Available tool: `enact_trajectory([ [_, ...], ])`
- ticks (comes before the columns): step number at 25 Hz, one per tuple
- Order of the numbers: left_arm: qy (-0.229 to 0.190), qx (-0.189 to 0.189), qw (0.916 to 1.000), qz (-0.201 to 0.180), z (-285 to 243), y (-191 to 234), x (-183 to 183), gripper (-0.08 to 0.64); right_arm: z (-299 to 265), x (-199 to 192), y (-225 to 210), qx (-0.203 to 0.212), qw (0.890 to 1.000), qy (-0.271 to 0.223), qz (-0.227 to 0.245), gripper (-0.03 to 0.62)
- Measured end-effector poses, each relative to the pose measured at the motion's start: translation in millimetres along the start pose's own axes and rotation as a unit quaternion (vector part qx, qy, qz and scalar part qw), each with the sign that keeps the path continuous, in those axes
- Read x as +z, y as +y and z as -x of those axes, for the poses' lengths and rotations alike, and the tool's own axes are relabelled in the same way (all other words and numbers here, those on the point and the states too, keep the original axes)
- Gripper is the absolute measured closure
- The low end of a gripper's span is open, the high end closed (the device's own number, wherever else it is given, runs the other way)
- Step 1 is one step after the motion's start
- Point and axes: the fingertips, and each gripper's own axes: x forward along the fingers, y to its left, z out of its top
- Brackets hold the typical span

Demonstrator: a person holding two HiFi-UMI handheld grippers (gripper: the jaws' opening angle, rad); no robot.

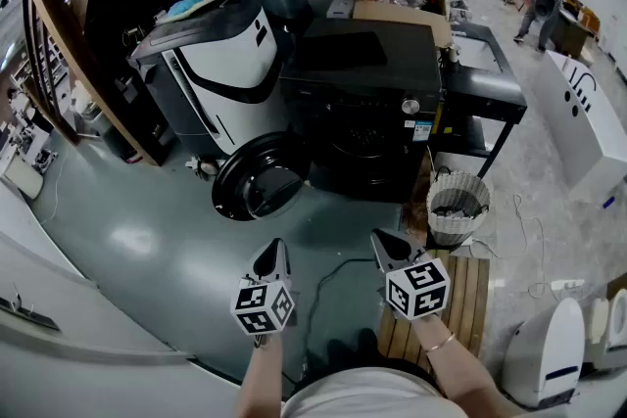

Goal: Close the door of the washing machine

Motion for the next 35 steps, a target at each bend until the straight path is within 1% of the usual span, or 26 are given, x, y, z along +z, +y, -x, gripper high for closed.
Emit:
enact_trajectory([
  [8,-0.001,0.006,1.0000,-0.003,-10,-10,-2,0.538,1,-1,-15,0.009,1.000,-0.001,0.003,0.586],
  [14,-0.001,0.023,0.9997,-0.010,-16,-14,-5,0.538,5,0,-29,0.023,1.000,-0.003,0.002,0.586],
  [21,-0.007,0.051,0.9984,-0.022,-22,-4,2,0.535,-1,-1,-45,0.028,1.000,0.001,0.000,0.586],
  [27,0.004,0.061,0.9977,-0.029,-34,8,9,0.531,-17,4,-49,0.038,0.999,0.005,-0.009,0.584],
  [30,0.006,0.068,0.9972,-0.031,-48,20,10,0.487,-33,5,-53,0.039,0.999,0.005,-0.011,0.584],
  [35,0.009,0.073,0.9969,-0.029,-89,54,15,0.444,-80,15,-59,0.040,0.999,0.007,-0.009,0.586],
])
